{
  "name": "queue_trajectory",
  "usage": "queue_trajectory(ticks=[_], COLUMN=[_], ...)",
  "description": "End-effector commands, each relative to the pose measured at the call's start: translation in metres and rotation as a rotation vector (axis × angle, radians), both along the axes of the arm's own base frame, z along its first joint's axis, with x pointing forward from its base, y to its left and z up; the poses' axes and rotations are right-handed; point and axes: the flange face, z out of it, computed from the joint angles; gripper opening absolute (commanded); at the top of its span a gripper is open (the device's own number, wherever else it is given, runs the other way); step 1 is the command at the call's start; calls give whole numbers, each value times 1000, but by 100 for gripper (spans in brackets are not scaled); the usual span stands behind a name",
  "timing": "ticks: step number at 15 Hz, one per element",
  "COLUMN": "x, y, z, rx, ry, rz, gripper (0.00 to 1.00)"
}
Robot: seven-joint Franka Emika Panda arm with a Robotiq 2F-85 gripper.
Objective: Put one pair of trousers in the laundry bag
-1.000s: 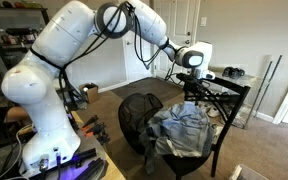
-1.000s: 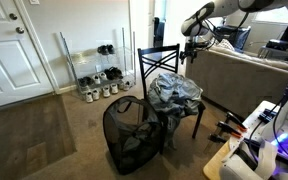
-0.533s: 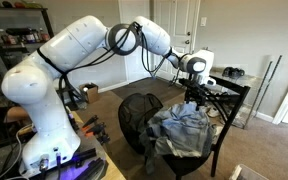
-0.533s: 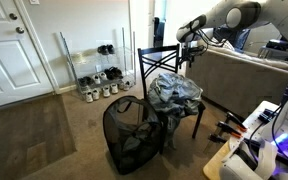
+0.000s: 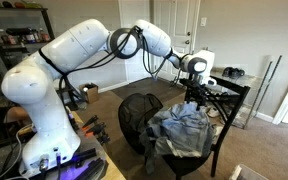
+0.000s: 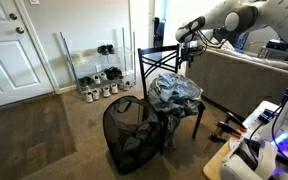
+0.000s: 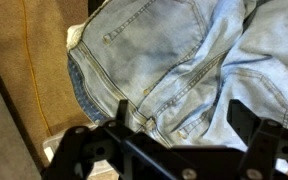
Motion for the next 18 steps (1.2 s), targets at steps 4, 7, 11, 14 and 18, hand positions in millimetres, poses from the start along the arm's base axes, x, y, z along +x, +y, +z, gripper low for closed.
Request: queue_trajectory(ticks=[4, 7, 11, 14, 18], x=[13, 17, 23, 24, 20], y=[1, 12, 24, 26, 26], z=[-24, -57, -96, -117, -141], rx=[-18, 2, 10, 6, 25], ry=[-51, -38, -60, -74, -65], rz=[-28, -40, -63, -84, -125], gripper=[100, 100, 100, 100, 100])
